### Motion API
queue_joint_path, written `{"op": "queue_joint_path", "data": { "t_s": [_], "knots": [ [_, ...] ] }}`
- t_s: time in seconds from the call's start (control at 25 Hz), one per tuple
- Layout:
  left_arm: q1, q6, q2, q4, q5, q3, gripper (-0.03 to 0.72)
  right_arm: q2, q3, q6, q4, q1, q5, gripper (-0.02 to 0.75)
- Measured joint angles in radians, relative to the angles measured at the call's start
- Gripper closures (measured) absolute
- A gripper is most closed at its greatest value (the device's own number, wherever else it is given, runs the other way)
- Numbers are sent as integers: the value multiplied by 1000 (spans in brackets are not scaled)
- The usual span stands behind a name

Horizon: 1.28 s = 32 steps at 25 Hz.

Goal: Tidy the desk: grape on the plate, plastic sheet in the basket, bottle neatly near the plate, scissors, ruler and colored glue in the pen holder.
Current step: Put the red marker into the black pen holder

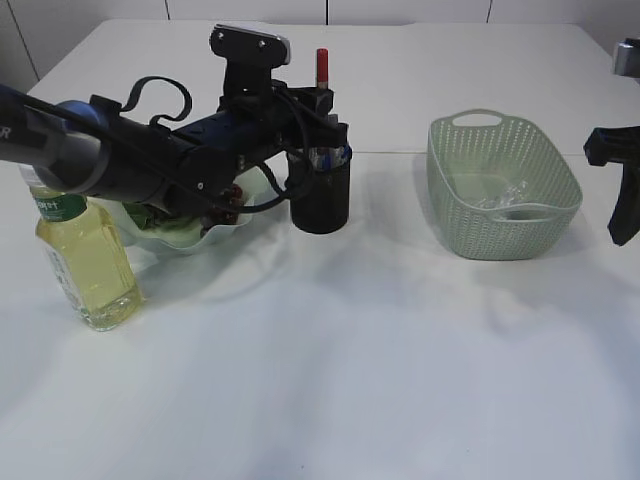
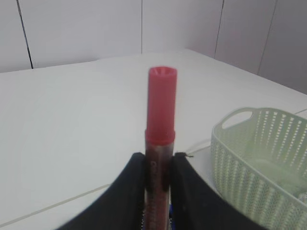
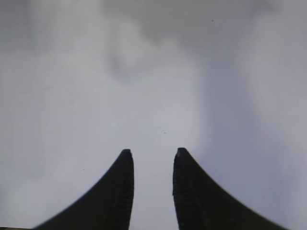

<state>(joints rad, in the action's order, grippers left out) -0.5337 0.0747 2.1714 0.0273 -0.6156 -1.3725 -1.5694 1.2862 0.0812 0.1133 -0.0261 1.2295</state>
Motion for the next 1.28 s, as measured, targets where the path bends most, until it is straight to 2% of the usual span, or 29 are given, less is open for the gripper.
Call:
{"op": "queue_joint_path", "data": {
  "t_s": [0.44, 1.28],
  "knots": [
    [40, 0, 1, -27, 2, 0, 554, 2, 0, -1, 0, 0, 0, 496],
    [34, 30, 1, -27, 2, -2, 538, 2, 0, -1, 0, 0, 0, 496]
  ]
}}
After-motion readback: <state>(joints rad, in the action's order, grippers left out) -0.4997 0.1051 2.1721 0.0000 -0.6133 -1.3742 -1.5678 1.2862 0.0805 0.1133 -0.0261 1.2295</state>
